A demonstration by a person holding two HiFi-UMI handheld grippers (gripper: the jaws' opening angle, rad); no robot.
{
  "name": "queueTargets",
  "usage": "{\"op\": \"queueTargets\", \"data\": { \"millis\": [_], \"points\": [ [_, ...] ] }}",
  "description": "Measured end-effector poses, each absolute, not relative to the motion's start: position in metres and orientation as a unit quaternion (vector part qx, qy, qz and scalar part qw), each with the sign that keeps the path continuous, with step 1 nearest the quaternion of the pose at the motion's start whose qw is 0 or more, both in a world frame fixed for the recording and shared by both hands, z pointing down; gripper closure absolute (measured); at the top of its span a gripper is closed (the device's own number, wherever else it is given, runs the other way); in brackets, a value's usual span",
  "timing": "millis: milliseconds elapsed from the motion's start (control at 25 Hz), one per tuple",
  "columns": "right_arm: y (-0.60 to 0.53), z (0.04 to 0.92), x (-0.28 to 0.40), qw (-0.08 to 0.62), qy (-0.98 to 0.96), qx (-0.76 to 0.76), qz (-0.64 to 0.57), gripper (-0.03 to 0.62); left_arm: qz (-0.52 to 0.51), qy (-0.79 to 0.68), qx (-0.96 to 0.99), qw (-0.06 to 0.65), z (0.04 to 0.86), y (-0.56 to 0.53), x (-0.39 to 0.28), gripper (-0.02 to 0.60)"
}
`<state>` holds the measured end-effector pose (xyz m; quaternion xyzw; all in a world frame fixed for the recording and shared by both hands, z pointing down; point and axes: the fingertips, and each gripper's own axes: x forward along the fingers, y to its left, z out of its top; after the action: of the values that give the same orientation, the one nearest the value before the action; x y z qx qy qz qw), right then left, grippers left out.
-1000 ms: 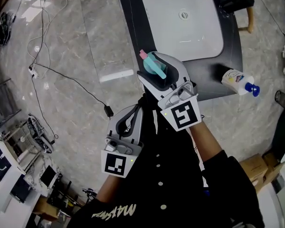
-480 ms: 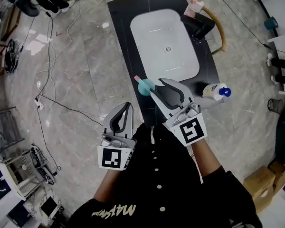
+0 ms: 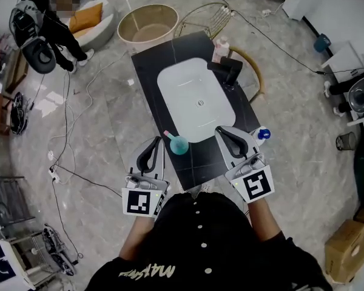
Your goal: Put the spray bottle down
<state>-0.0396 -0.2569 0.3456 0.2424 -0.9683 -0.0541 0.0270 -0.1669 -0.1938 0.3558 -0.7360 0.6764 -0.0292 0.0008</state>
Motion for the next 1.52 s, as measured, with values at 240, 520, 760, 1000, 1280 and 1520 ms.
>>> {"op": "queueTargets", "data": {
  "millis": [240,520,760,1000,1280,1520],
  "points": [
    [-0.268,0.322,0.003,0.014,-0.95,0.304,-0.065,0.599,-0.018,0.666,-0.745,0.032,0.327,-0.208,-0.163,0.565],
    [-0.275,0.326,0.024,0.019,-0.939,0.332,-0.087,0.599,-0.016,0.66,-0.75,0.043,0.313,-0.217,-0.158,0.565],
    [-0.284,0.326,0.025,0.016,-0.939,0.334,-0.08,0.599,-0.013,0.654,-0.755,0.052,0.309,-0.22,-0.149,0.565],
    [-0.291,0.321,0.024,0.011,-0.938,0.336,-0.083,0.599,-0.015,0.656,-0.753,0.046,0.314,-0.22,-0.147,0.565],
    [-0.291,0.318,0.019,0.005,-0.939,0.331,-0.09,0.599,-0.012,0.659,-0.751,0.043,0.317,-0.22,-0.146,0.565],
    [-0.29,0.316,0.018,0.003,-0.941,0.327,-0.088,0.599,-0.013,0.661,-0.749,0.041,0.317,-0.218,-0.145,0.565]
  ]
}}
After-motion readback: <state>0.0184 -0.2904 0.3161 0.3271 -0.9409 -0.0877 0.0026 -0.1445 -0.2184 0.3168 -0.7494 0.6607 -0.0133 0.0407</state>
